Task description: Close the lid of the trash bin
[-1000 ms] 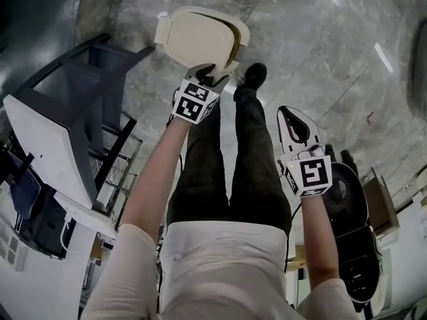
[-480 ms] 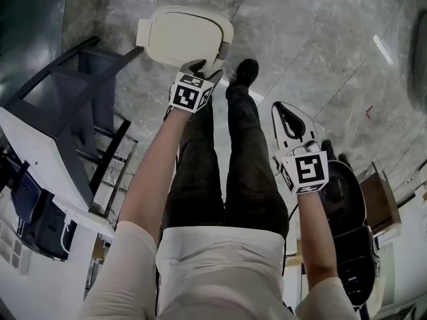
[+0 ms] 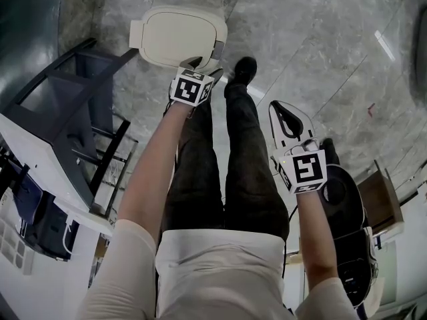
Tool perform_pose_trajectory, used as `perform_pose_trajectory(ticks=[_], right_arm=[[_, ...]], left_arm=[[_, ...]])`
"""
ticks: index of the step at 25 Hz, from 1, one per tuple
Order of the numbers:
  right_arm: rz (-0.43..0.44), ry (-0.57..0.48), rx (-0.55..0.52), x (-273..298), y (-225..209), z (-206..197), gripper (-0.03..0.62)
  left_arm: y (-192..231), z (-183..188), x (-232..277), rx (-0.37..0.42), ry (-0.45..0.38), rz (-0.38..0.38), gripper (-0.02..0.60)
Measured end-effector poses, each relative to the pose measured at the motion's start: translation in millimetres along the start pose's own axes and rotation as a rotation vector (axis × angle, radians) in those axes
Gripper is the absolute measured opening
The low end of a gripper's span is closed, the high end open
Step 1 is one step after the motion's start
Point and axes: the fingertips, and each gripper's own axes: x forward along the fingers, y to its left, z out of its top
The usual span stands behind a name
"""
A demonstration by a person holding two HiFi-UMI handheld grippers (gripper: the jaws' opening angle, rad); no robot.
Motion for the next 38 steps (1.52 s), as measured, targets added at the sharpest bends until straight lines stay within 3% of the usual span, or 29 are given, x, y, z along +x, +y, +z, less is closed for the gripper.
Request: perform_pose_trajectory(ticks=[5,12,18,27,38], right_arm=[[-0.004,0.007,0.004,1.1,-4.0,-4.0,0.032],[-0.015,0.005,-0.027,-10.9,-2.0,8.5,0.032],[-0.032,-0.014,-0.069,-32.7,3.9,35.8,0.032],[-0.025,-0.05,-0.138,-77.0,29.0,84.1,0.032],[0.02,-0.101,-0.216,-112.5,57.3,135.7,0.032]], left_arm=[[2.2,-3.4,6.8,0.025,0.039,0.007,0.305],[-0.6,-6.4,-16.7,0.008,0.0,0.041,0.307],[-13.2,14.4,-61.5,-0.027,-0.085,0.029,0.298],[-38.8,50.6,-156.2,-0.044,-0.22,0.071,0.196],[-73.9,54.0,-265.0,-0.034,-0.375,0.102,0.123]])
